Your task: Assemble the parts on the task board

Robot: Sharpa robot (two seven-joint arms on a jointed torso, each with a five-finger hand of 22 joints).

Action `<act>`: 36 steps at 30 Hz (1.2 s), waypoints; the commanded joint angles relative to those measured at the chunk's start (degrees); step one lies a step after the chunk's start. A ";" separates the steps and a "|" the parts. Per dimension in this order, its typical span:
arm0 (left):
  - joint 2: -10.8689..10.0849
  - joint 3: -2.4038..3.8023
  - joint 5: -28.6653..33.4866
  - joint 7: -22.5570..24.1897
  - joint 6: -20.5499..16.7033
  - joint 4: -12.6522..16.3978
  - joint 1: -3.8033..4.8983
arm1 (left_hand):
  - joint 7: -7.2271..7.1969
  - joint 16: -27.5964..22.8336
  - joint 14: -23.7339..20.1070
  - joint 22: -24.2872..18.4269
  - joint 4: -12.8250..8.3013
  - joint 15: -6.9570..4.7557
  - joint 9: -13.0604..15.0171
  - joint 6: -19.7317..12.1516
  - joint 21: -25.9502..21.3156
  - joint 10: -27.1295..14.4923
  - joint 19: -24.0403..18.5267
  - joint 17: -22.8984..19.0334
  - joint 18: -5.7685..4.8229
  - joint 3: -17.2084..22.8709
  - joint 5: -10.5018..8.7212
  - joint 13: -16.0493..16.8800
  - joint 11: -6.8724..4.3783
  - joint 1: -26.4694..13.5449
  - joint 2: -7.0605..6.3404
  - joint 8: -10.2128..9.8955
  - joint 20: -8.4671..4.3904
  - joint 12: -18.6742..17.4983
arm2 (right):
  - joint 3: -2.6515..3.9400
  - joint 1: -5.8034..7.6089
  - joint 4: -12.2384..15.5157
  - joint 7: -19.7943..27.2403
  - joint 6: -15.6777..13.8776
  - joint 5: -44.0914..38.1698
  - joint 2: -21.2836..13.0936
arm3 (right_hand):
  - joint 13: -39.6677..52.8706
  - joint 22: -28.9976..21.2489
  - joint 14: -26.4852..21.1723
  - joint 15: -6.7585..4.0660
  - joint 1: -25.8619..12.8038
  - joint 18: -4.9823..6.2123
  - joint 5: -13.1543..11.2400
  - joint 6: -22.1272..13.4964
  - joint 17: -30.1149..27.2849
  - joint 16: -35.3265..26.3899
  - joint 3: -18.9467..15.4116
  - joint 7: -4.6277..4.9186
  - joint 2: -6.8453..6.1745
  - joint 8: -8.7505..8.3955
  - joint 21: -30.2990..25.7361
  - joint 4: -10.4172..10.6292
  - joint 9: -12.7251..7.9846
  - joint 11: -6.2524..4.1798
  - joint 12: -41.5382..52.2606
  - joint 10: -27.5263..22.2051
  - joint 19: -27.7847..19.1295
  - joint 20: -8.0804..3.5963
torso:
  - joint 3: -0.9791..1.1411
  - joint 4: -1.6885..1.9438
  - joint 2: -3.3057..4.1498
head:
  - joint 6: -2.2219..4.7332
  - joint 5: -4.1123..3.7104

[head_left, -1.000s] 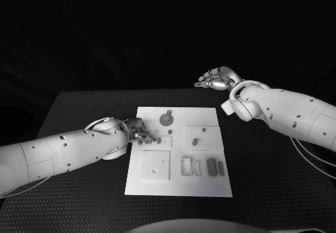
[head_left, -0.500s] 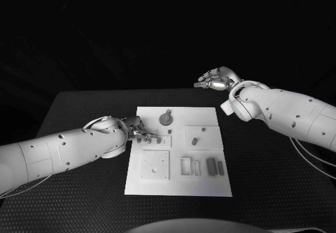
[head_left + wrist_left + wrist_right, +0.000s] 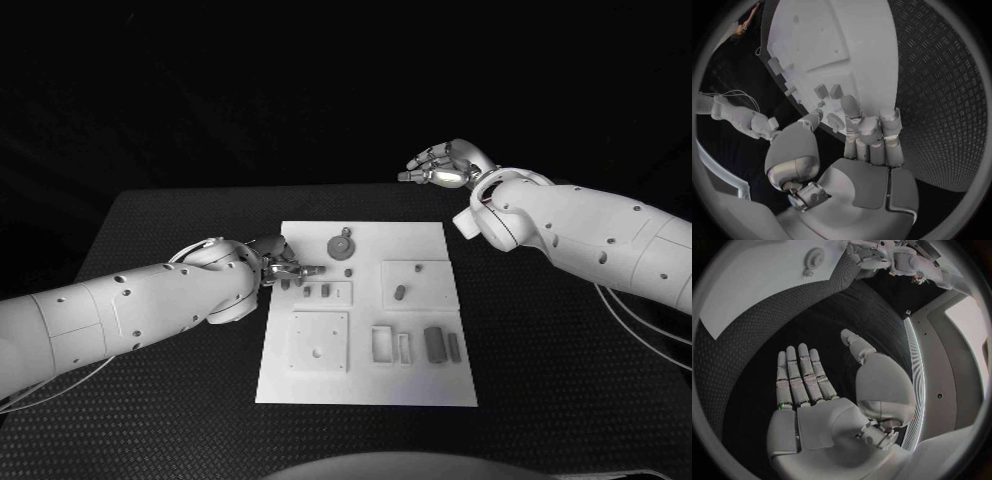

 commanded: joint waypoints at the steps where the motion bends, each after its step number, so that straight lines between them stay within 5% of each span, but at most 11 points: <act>1: -0.20 0.26 2.15 2.10 -2.93 0.00 0.04 | -0.02 -0.17 -0.46 0.03 1.95 0.17 0.17 -0.58 0.01 -0.40 -0.69 0.04 1.35 -1.41 -0.16 -0.03 -0.07 2.42 0.12 0.30 -4.35 0.13 | 0.01 -0.03 0.03 0.31 0.61 0.01 0.00 | -0.09 0.08 -0.42 0.00 -0.64 -0.70 0.32 -0.38 -0.07 0.35 -0.06 1.17 0.11 0.21 -0.38 0.31 -0.08 0.32 -0.28 0.01 0.48 0.07 | 0.00 0.07 -0.01 | 0.17 -0.10; 5: -0.29 1.22 4.99 6.74 -6.48 0.10 0.05 | 0.57 -1.28 -1.47 -0.27 3.55 0.49 0.07 -2.11 -0.68 -1.83 -1.65 -0.30 1.03 -4.43 -0.05 -0.41 0.38 8.71 2.53 -0.34 -3.90 -0.72 | 0.01 -0.03 0.01 0.32 0.60 0.01 0.00 | -0.09 0.09 -0.43 0.00 -0.64 -0.70 0.33 -0.38 -0.08 0.35 -0.05 1.18 0.13 0.21 -0.39 0.32 -0.08 0.32 -0.28 0.01 0.48 0.07 | 0.04 0.07 -0.04 | 0.56 -0.23; 7: -0.24 1.57 6.58 9.74 -8.72 0.13 0.05 | 1.25 -2.20 -2.53 -0.30 -0.82 0.87 -0.22 -4.31 -1.20 -3.93 -2.68 -0.57 0.58 -6.88 3.59 -0.61 0.78 17.01 6.08 -1.28 -3.54 -1.44 | 0.01 -0.04 -0.05 0.32 0.61 0.01 -0.03 | -0.08 0.10 -0.43 0.00 -0.62 -0.70 0.34 -0.39 -0.08 0.36 -0.04 1.18 0.15 0.21 -0.40 0.33 -0.09 0.32 -0.28 0.01 0.49 0.07 | -0.02 -0.02 0.02 | 0.74 -0.33; 10: -0.15 2.25 8.16 14.80 -11.21 -0.03 0.06 | 2.17 -3.25 -4.23 -0.54 -4.98 1.79 -0.80 -6.82 -2.34 -6.24 -4.36 -0.85 0.01 -8.40 5.49 -0.88 1.73 22.53 7.56 -2.57 -3.03 -2.28 | 0.01 -0.09 -0.14 0.34 0.62 0.01 -0.05 | -0.08 0.12 -0.43 0.00 -0.59 -0.69 0.36 -0.38 -0.09 0.37 -0.01 1.18 0.21 0.22 -0.41 0.34 -0.09 0.32 -0.28 0.01 0.49 0.06 | -0.04 -0.08 0.05 | 0.95 -0.49; 12: 0.08 2.73 9.33 19.67 -12.96 -0.34 0.07 | 3.28 -4.31 -5.98 -0.94 -11.89 3.01 -1.76 -9.72 -3.75 -8.53 -6.02 -1.18 -0.76 -3.62 6.01 -1.31 2.91 31.56 7.42 -4.39 -2.36 -3.34 | 0.01 -0.13 -0.26 0.33 0.57 0.01 -0.10 | -0.08 0.14 -0.43 0.00 -0.56 -0.69 0.37 -0.38 -0.11 0.38 0.02 1.18 0.26 0.23 -0.43 0.34 -0.09 0.31 -0.28 0.01 0.50 0.06 | -0.03 -0.11 0.06 | 1.15 -0.64; 15: 0.70 2.85 8.89 23.70 -13.23 -0.98 0.16 | 5.29 -5.70 -8.51 -1.44 -18.79 5.36 -3.39 -11.32 -5.72 -11.23 -8.06 -1.64 -2.84 2.40 5.57 -3.10 5.34 31.47 7.29 -6.37 -0.80 -6.74 | 0.01 -0.15 -0.41 0.34 0.52 0.01 -0.16 | -0.08 0.15 -0.44 0.01 -0.52 -0.68 0.37 -0.38 -0.11 0.39 0.03 1.18 0.28 0.23 -0.44 0.33 -0.09 0.31 -0.28 0.01 0.50 0.05 | 0.02 -0.10 0.03 | 1.44 -0.80; 18: 1.53 2.87 5.82 26.16 -12.14 -1.68 0.40 | 6.96 -9.39 -12.45 -2.28 -24.12 7.14 -4.45 -13.40 -8.51 -15.70 -11.24 -3.30 -3.50 6.52 5.58 -5.85 7.02 31.40 6.88 -8.17 0.56 -12.26 | 0.01 -0.15 -0.58 0.35 0.59 0.01 -0.14 | -0.08 0.16 -0.44 0.01 -0.49 -0.68 0.38 -0.38 -0.12 0.39 0.05 1.18 0.29 0.23 -0.45 0.32 -0.09 0.31 -0.28 0.01 0.50 0.05 | 0.03 -0.04 0.01 | 1.55 -0.90; 20: 2.17 2.88 2.60 26.76 -11.13 -2.32 0.52 | 7.58 -10.42 -12.58 -2.24 -28.34 8.20 -5.06 -13.75 -9.07 -14.96 -11.50 -4.41 -3.51 9.47 4.72 -8.18 7.89 29.44 7.00 -9.32 1.58 -16.60 | 0.01 -0.15 -0.63 0.34 0.60 0.01 -0.13 | -0.08 0.17 -0.44 0.01 -0.48 -0.68 0.38 -0.38 -0.12 0.39 0.05 1.18 0.29 0.24 -0.45 0.32 -0.10 0.31 -0.28 0.01 0.50 0.05 | 0.02 -0.06 0.04 | 1.68 -0.96; 26: 4.77 2.83 -6.88 27.09 -7.61 -4.77 0.64 | 7.91 -11.74 -13.87 -2.13 -29.29 9.68 -5.78 -14.80 -10.19 -16.50 -12.34 -5.77 -3.00 10.64 2.07 -11.02 9.81 27.86 5.92 -11.19 2.93 -23.62 | 0.01 -0.16 -0.71 0.36 0.63 0.02 0.03 | -0.08 0.18 -0.44 0.00 -0.45 -0.68 0.38 -0.38 -0.13 0.40 0.06 1.18 0.31 0.24 -0.47 0.31 -0.10 0.31 -0.28 0.01 0.50 0.05 | 0.04 -0.04 0.03 | 1.91 -0.88; 32: 7.25 2.72 -15.29 24.98 -3.47 -6.50 0.65 | 7.88 -11.49 -13.97 -1.43 -29.34 11.18 -6.33 -15.48 -10.12 -17.97 -12.39 -6.34 -1.83 11.06 7.51 -13.26 11.35 29.25 5.26 -12.38 4.52 -29.13 | 0.01 -0.16 -0.83 0.38 0.65 0.02 0.44 | -0.07 0.20 -0.43 0.00 -0.44 -0.68 0.37 -0.38 -0.14 0.42 0.06 1.19 0.33 0.25 -0.49 0.31 -0.10 0.31 -0.27 0.02 0.51 0.05 | 0.02 -0.16 0.10 | 2.14 -0.83; 36: 8.55 2.65 -19.68 23.56 0.41 -7.04 0.71 | 7.91 -10.23 -13.33 -0.82 -29.22 11.27 -6.48 -15.84 -9.39 -17.55 -11.61 -6.13 -1.35 10.23 7.38 -13.78 11.49 28.93 4.19 -12.81 4.62 -30.63 | 0.01 -0.18 -0.91 0.39 0.66 0.02 0.61 | -0.07 0.21 -0.43 0.00 -0.44 -0.68 0.37 -0.37 -0.15 0.42 0.06 1.19 0.34 0.25 -0.50 0.32 -0.10 0.31 -0.27 0.02 0.51 0.06 | 0.00 -0.21 0.11 | 2.16 -0.98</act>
